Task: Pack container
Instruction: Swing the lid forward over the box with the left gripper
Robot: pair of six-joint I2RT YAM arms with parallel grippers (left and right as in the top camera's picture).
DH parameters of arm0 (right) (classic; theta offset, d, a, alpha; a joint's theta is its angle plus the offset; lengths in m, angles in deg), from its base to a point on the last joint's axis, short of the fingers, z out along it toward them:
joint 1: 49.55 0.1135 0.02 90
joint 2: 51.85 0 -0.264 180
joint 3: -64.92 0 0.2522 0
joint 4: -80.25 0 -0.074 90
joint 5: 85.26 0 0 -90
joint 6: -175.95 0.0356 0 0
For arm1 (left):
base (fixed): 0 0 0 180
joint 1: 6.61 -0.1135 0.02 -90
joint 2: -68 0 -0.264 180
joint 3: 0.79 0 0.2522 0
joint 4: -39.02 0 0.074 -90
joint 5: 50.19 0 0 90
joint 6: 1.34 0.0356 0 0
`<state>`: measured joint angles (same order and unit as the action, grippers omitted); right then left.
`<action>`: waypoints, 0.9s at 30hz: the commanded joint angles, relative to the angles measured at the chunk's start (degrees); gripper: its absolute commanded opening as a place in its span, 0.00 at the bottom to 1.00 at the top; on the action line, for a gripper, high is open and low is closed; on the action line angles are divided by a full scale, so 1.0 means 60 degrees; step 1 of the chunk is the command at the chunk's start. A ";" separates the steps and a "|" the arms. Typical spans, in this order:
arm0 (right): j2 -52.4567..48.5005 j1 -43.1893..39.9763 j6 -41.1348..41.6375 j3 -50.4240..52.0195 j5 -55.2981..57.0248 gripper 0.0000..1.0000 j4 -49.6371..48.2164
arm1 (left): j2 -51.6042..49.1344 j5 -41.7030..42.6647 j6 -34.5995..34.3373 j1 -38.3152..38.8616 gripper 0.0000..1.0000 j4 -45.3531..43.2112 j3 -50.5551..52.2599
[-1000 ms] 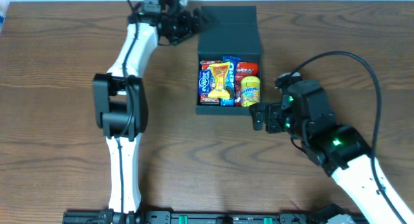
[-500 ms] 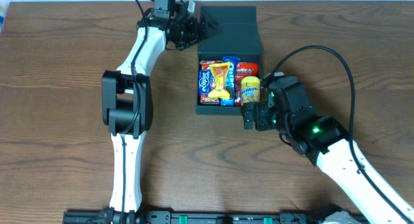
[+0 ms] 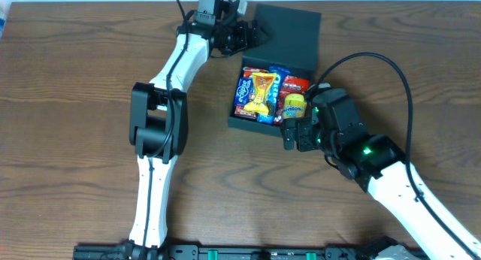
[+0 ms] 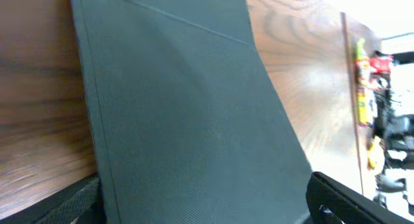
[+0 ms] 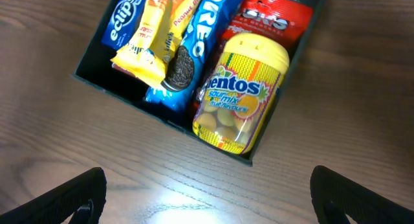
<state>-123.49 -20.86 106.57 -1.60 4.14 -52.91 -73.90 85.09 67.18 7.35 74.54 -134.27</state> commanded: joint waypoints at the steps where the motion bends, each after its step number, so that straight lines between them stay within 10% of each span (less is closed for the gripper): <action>1: 0.0000 0.0084 0.0131 -0.0029 0.0098 0.99 0.0018 | -0.0066 0.1020 0.0000 -0.0007 0.95 -0.0193 -0.0219; 20: 0.0029 0.0080 0.0135 -0.0029 0.0889 0.99 0.0375 | 0.0441 0.4397 0.0678 -0.0324 0.96 -0.0652 -0.1093; 27: 0.0029 0.0080 0.0135 -0.0029 0.0882 0.99 0.0382 | 0.1330 0.4058 0.2419 -0.0324 0.96 0.1515 -0.1093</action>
<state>-123.49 -20.86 106.57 -1.60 8.47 -50.68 -71.57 107.71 74.92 5.32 80.61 -139.12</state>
